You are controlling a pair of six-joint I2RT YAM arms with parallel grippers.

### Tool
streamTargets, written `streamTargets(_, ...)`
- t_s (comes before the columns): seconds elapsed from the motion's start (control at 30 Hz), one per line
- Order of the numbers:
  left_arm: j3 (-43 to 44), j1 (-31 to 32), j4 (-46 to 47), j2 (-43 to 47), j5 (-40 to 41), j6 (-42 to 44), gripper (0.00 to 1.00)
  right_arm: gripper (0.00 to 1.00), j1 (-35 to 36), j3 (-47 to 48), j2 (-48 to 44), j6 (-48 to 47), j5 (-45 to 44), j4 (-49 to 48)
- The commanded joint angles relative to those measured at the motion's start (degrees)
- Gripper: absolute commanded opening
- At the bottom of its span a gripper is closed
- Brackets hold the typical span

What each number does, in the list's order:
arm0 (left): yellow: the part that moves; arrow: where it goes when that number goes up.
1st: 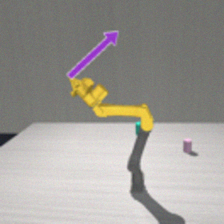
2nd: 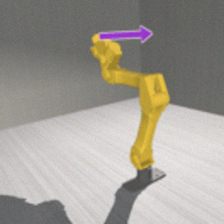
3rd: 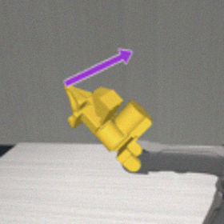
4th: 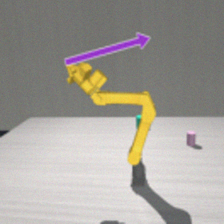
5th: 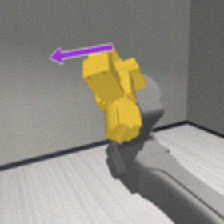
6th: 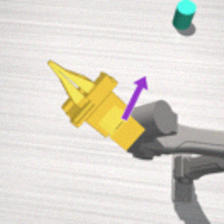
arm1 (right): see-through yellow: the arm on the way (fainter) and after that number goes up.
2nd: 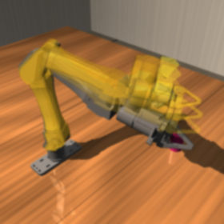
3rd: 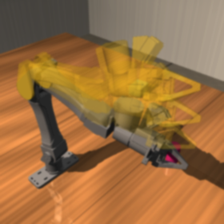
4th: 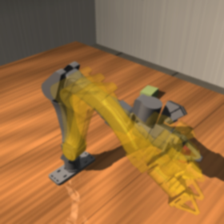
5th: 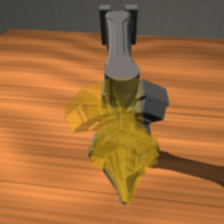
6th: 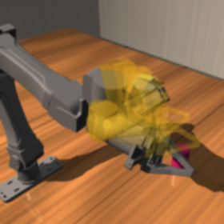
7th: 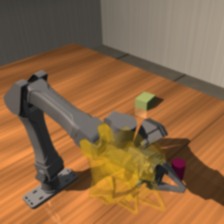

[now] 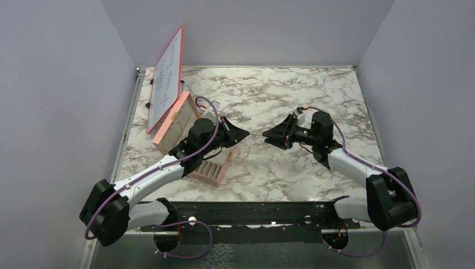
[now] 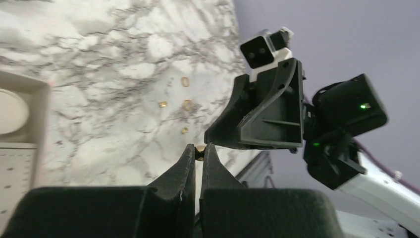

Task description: Organize the mixed jewelry

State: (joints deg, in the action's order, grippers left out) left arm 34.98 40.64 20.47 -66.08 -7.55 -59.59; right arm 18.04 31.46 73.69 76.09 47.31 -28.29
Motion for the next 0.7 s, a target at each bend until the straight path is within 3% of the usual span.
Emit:
streamTargets(0.0,10.6,-0.35,-28.9,1.58,5.71,13.95,0.0,0.49,-0.03,1.78,0.19,-13.36,-5.75,13.21)
streamTargets(0.13,18.04,-0.42,-43.98,-1.31,9.53,22.91,0.0,0.49,0.05,2.88,2.76,-21.52,-9.76,20.62)
streamTargets(0.3,24.83,-0.46,-55.68,-5.4,13.27,28.79,0.0,0.47,1.56,3.44,6.96,-27.32,-12.84,24.28)
streamTargets(0.67,31.8,-1.58,-65.66,-13.59,20.86,36.59,0.0,0.43,10.84,2.77,13.66,-29.2,-20.75,20.6)
